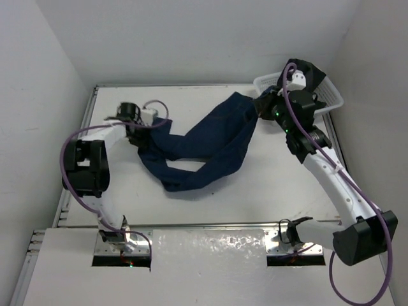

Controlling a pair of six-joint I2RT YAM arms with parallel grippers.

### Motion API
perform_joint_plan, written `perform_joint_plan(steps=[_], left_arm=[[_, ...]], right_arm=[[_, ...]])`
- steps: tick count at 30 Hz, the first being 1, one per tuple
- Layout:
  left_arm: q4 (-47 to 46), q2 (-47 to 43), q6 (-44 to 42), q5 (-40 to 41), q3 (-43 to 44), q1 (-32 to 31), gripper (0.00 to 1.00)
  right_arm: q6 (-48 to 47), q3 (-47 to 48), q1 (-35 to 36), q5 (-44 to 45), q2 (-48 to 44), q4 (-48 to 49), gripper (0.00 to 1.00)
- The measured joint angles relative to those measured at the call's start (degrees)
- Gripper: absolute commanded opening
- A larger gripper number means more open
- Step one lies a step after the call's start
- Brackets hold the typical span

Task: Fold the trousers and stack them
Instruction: Flatten the trousers out

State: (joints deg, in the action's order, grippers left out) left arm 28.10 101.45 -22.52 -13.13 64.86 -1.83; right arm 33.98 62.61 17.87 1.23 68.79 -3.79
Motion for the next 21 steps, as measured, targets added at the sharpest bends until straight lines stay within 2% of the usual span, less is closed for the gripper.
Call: perform_joint_plan(steps=[4,6,10,17,18,19,20,21], left_arm=[[8.2,-0.1,1.4,0.5,18.8,10.6,0.0],[8.8,-0.9,1.3,0.9,28.5,15.1,0.0],[11.2,-8.7,-0.1,2.3,38.4,19.5,0.0],[16.3,-15.4,-1.7,-3.4,40.3,17.0,0.0],[16.8,-15.1,-1.7,-4.3,39.6,16.9,0.04],[17.2,-14.3,-1.7,-5.1,38.5,16.9,0.16],[17.4,-13.1,-1.8,-5.7,37.6,16.9,0.23],[17.4,-11.6,-1.7,-6.1,36.8,16.9,0.27]], right_arm=[[-2.4,0.9,-2.9,0.1,0.0,-3.9,0.0],[-3.7,0.9,-3.8,0.0,-0.2,-5.9,0.0],[-4.6,-0.5,-4.7,-1.0,-2.6,-7.5,0.0],[-5.9,-5.9,-5.2,-2.6,-10.0,-8.3,0.0],[-5.9,-7.1,-5.2,-2.9,-10.6,-8.3,0.0],[-5.8,-8.4,-5.2,-3.2,-11.1,-8.1,0.0],[-5.6,-9.7,-5.2,-3.5,-11.3,-8.1,0.0],[-5.4,-10.9,-5.2,-3.9,-11.3,-7.9,0.0]])
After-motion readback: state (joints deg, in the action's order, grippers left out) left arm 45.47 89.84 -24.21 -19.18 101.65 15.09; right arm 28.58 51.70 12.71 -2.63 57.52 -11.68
